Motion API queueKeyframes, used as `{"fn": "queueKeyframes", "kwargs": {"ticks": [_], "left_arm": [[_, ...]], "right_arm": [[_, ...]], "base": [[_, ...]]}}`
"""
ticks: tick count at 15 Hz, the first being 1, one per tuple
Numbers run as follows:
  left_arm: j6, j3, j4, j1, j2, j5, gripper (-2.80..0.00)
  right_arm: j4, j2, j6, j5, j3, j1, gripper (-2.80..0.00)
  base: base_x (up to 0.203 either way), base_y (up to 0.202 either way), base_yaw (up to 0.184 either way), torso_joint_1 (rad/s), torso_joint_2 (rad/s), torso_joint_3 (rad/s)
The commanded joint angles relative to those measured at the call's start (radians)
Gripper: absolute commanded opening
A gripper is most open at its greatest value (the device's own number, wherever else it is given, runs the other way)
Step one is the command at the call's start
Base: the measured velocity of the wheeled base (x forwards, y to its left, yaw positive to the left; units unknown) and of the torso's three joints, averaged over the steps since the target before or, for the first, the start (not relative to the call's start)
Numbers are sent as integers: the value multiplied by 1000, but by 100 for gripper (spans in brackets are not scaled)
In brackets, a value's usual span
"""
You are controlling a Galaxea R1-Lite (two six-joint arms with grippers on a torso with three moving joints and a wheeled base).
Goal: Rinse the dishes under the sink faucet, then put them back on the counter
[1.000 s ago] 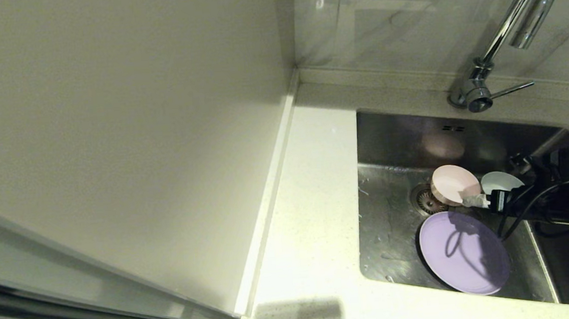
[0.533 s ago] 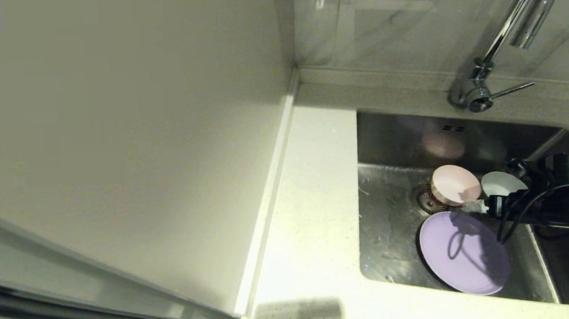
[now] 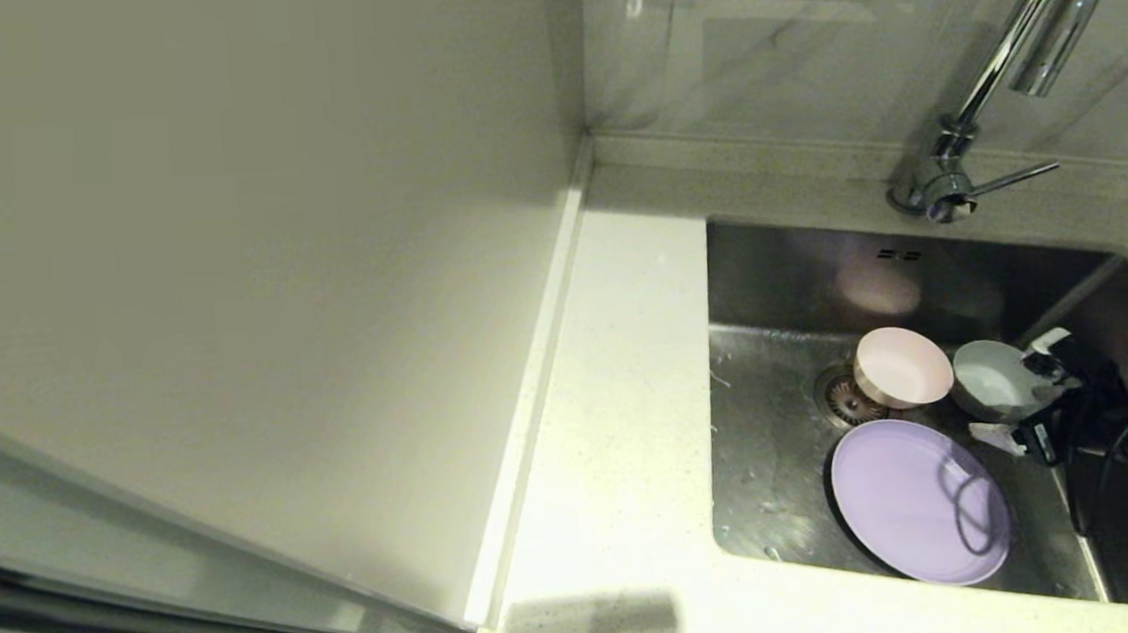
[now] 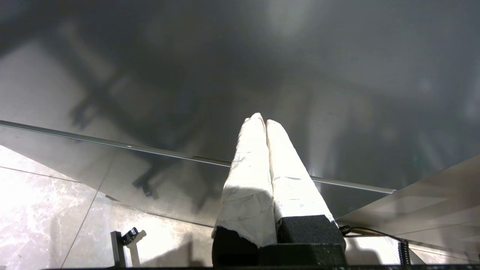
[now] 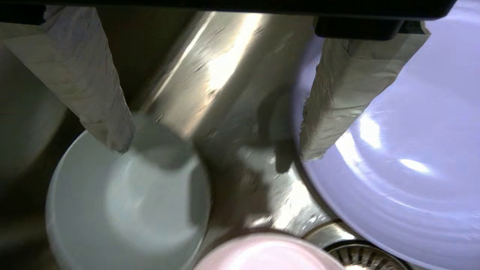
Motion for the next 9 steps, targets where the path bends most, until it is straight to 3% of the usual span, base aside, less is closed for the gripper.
{"fn": "queueKeyframes", "kwargs": {"ticks": [1,7,9], "left_arm": [[2,3,-1,0,0,0,-280],[2,3,-1,0,0,0,-280],[0,3,-1,0,0,0,-280]], "right_arm": [[-48,39,-40,15,-2,-11,0],[-84,126,-138,4,-65,-9,0],[-84,144,-161,-45,-106,3,0]], "base": [[0,0,0,0,0,0],[0,0,0,0,0,0],[0,0,0,0,0,0]]}}
